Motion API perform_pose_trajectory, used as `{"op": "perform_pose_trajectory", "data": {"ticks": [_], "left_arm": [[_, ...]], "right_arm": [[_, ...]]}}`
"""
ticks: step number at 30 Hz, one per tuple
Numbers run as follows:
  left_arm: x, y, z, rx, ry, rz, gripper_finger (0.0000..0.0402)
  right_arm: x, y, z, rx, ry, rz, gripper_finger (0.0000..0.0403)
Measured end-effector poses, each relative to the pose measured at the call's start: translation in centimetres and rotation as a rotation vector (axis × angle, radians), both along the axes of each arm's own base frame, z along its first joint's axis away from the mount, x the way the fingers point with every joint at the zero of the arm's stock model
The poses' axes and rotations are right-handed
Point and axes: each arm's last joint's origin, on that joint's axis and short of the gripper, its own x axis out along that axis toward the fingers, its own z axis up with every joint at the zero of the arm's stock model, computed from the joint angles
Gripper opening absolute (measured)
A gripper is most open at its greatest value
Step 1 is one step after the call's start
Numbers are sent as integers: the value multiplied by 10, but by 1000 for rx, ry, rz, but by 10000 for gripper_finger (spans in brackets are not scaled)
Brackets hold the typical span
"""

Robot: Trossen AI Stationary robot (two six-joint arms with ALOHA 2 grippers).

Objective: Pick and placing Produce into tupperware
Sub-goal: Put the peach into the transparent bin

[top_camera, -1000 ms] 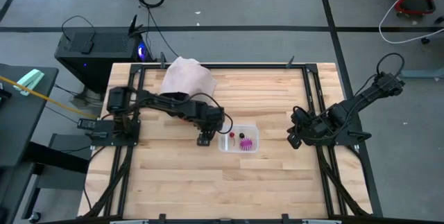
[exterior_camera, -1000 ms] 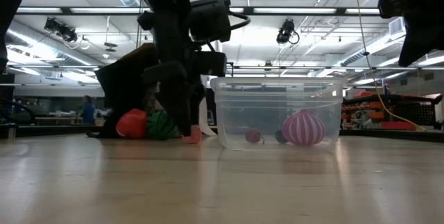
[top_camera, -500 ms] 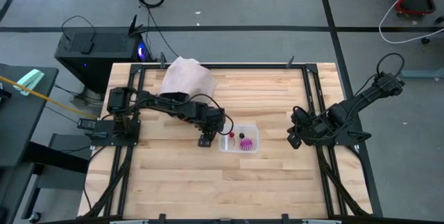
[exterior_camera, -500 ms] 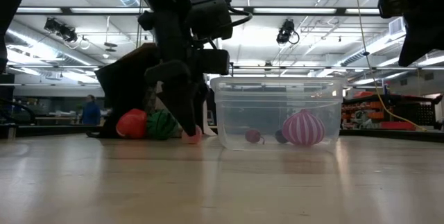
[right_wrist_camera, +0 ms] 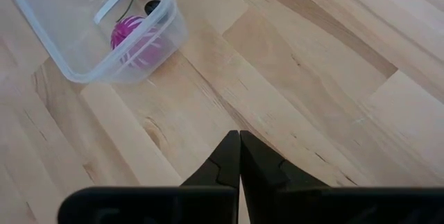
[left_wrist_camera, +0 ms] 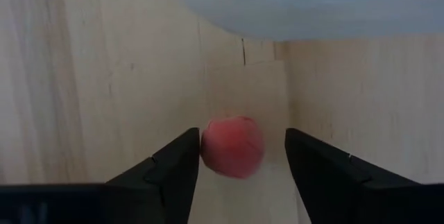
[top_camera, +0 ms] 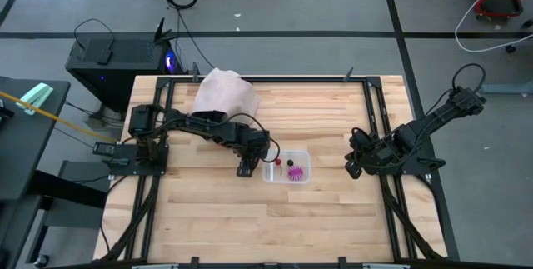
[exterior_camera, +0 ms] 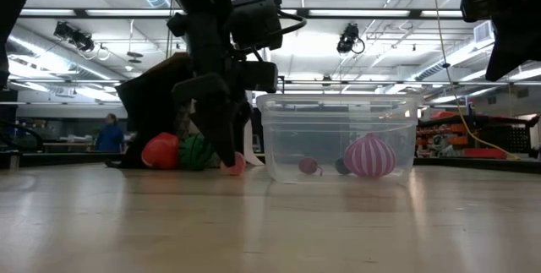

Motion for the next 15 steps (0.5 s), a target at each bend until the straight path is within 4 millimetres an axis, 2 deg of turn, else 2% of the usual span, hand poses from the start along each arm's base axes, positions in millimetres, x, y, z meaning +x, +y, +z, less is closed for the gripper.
{"op": "perform_pose_trajectory", "data": {"ticks": [15], "left_arm": [[0,0,0,0,0,0,148]], "right_arm": [[0,0,0,0,0,0,13]]}}
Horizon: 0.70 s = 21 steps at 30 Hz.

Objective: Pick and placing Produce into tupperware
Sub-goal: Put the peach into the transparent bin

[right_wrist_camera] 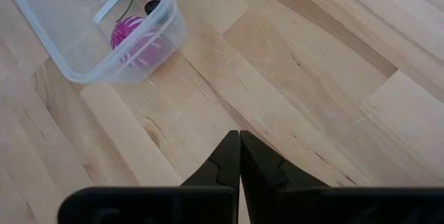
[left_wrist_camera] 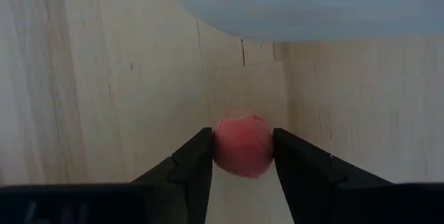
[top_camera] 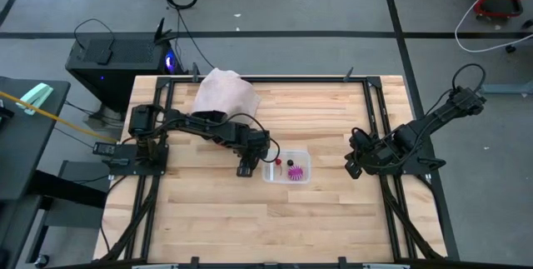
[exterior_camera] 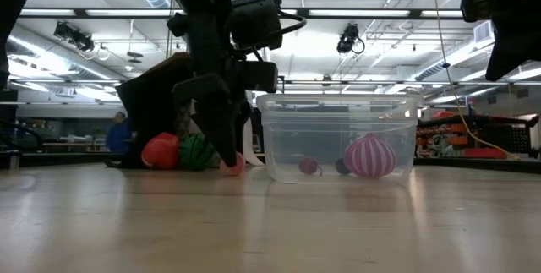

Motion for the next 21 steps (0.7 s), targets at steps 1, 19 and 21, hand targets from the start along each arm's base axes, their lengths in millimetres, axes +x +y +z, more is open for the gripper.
{"op": "perform_pose_trajectory", "data": {"ticks": [1,19,21], "left_arm": [[0,0,0,0,0,0,145],[-9,0,13,2,48,-1,138],[-8,0,20,2,52,-1,137]], "right_arm": [[0,0,0,0,0,0,13],[0,0,0,-1,1,0,13],[0,0,0,-3,1,1,13]]}}
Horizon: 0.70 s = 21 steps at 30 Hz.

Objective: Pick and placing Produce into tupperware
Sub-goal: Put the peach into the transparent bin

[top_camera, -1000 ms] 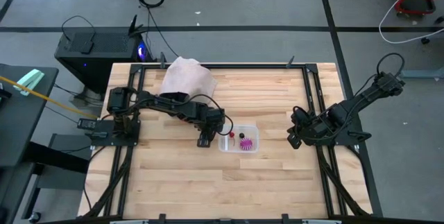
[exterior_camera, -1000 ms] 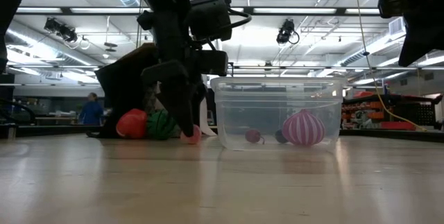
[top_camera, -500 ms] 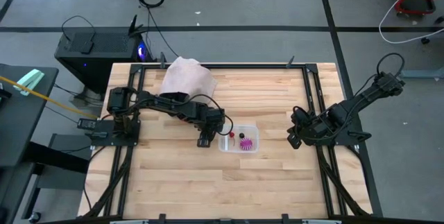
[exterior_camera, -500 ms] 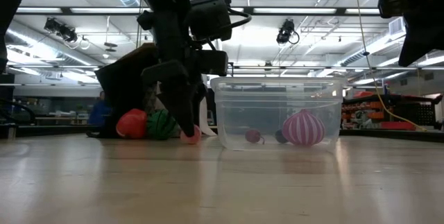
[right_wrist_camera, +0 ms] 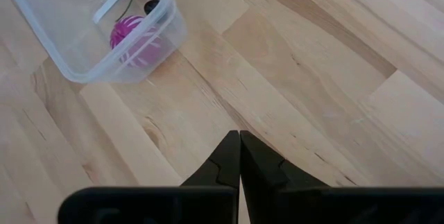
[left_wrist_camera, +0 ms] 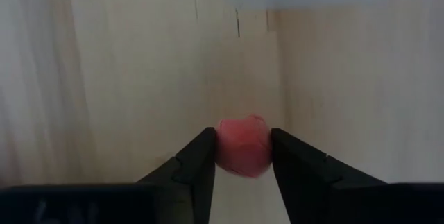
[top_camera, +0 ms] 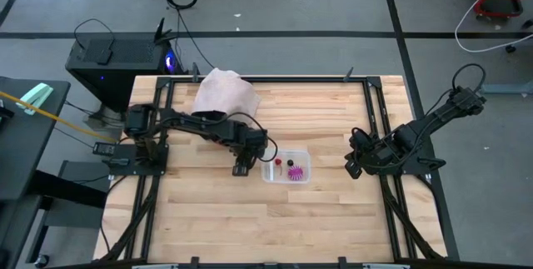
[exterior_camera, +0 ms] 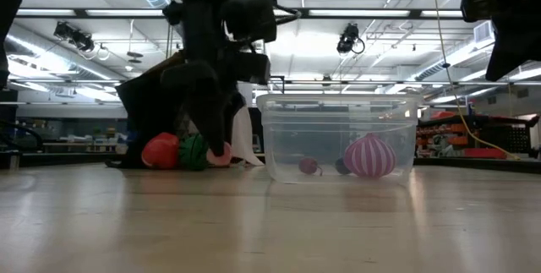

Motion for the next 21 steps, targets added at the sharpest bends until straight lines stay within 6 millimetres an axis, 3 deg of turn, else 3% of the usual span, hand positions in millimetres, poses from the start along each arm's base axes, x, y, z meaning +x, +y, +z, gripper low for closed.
{"op": "perform_pose_trajectory", "data": {"ticks": [8,16,21], "left_arm": [[14,1,50,10,5,-29,144],[22,3,121,75,-50,-65,137],[14,4,168,97,-60,-56,145]], "right_arm": [[0,0,0,-4,1,2,13],[0,0,0,-4,1,2,11],[0,0,0,-4,2,3,11]]}}
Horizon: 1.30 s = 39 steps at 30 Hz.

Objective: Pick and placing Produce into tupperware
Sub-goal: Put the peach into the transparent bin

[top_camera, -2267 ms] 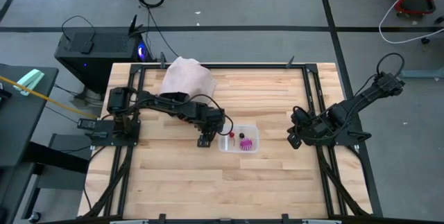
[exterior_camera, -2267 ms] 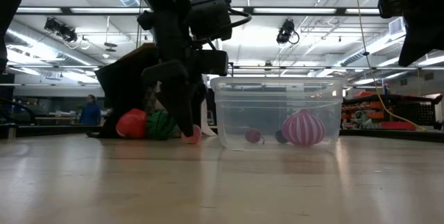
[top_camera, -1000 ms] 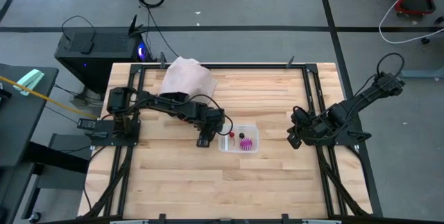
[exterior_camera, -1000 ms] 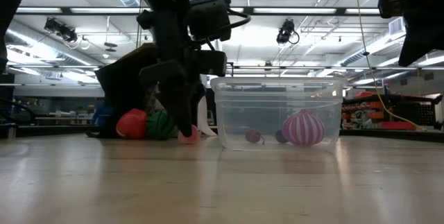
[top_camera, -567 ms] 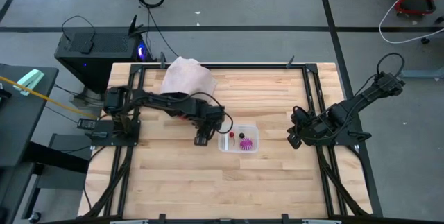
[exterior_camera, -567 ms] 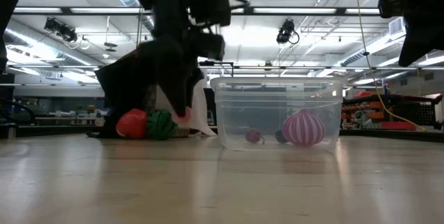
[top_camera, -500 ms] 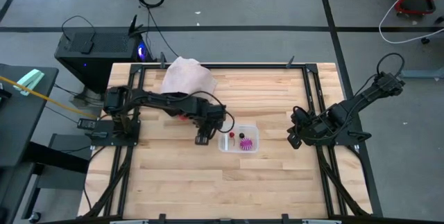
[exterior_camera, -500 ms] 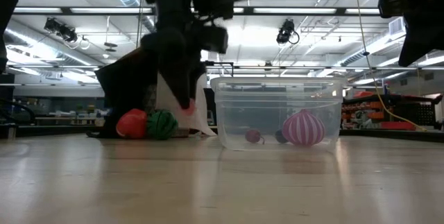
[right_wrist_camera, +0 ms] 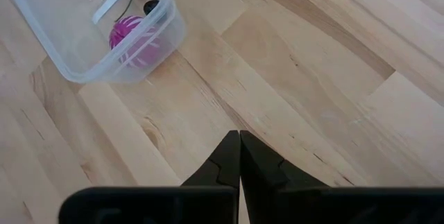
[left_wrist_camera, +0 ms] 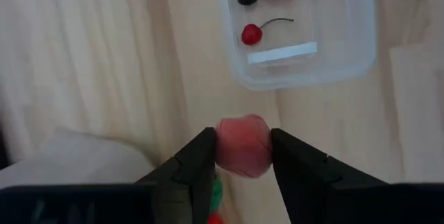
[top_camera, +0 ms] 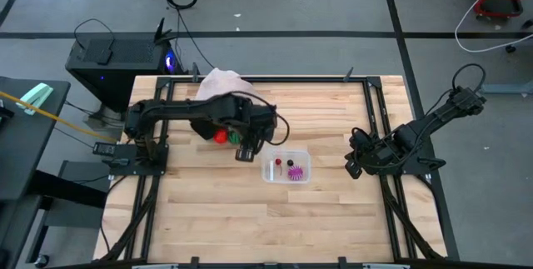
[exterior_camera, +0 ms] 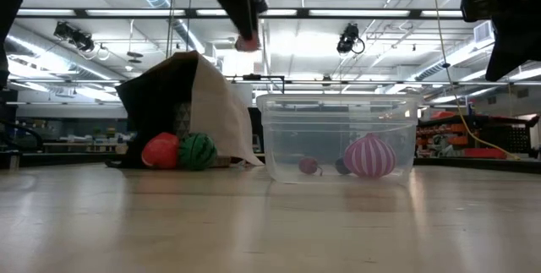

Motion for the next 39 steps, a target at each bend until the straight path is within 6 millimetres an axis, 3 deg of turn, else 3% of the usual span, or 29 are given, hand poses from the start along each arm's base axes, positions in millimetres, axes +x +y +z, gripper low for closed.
{"op": "perform_pose_trajectory", "data": {"ticks": [5,11,19,26,32,39], "left_arm": [[-9,0,31,-14,-23,40,136],[-7,-4,40,-27,-61,64,132],[13,-8,29,-32,-59,41,134],[36,-7,33,-15,-51,-14,132],[38,-9,18,-34,34,-25,130],[67,-17,8,-112,-131,14,129]], "right_arm": [[0,0,0,-2,1,4,11],[0,0,0,-8,5,19,11],[0,0,0,-7,5,20,11],[0,0,0,-3,9,23,11],[-1,0,0,-7,12,26,12],[-1,0,0,-19,11,27,11]]}}
